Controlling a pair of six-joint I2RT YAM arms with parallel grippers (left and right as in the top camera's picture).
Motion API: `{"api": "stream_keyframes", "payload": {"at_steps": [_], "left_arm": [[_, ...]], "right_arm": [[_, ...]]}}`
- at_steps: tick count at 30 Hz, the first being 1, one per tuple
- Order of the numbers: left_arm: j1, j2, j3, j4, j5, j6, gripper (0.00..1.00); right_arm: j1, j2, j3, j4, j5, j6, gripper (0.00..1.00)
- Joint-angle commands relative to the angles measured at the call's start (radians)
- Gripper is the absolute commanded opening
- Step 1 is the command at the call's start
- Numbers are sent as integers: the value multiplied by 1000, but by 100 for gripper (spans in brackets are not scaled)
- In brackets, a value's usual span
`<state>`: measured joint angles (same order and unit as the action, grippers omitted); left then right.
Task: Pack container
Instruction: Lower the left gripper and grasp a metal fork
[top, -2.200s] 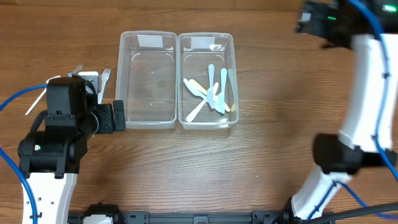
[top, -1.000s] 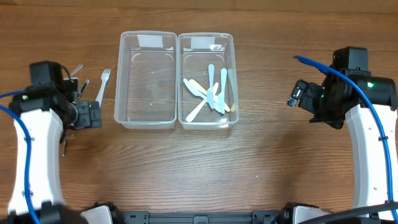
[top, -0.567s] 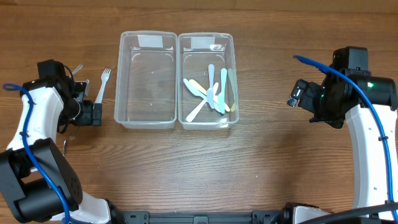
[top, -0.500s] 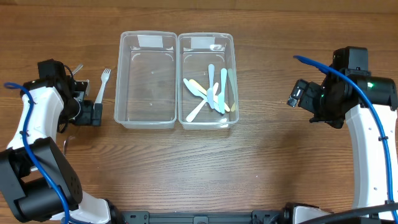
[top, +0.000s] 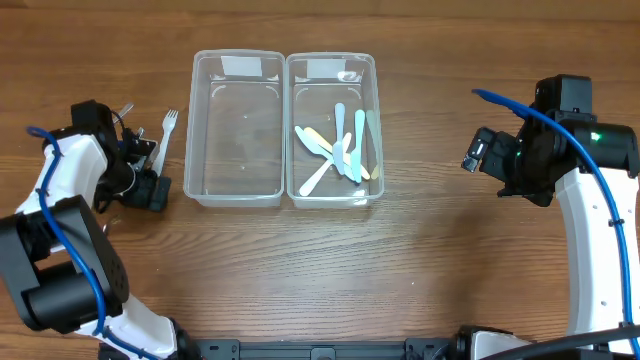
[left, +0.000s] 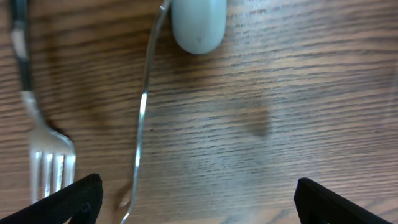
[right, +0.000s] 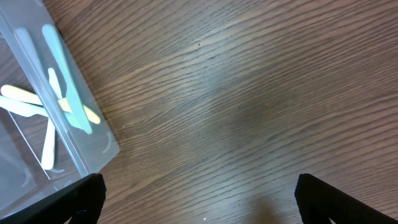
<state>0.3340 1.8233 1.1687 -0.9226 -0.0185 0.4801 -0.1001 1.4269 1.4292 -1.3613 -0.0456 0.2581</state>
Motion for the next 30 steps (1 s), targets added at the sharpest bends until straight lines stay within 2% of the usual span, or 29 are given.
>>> {"api": "stream_keyframes", "payload": {"at_steps": [1, 7, 12, 24, 27, 29, 30], "left_arm": [[8, 50, 12, 6, 16, 40, 98], [66, 70, 11, 24, 17, 44, 98], [108, 70, 10, 39, 76, 44, 95], [110, 70, -73, 115, 90, 38, 94], [110, 70, -81, 117, 91, 36, 89], [110, 70, -81, 117, 92, 35, 83], [110, 70, -81, 118, 99, 36, 76]], "right_arm": [[3, -11, -2, 7, 0, 4, 100], [3, -11, -2, 8, 0, 4, 100], [3, -11, -2, 12, 0, 4, 100], [3, -11, -2, 11, 0, 4, 100], [3, -11, -2, 11, 0, 4, 100], [3, -11, -2, 12, -1, 4, 100], [3, -11, -2, 11, -1, 4, 100]]}}
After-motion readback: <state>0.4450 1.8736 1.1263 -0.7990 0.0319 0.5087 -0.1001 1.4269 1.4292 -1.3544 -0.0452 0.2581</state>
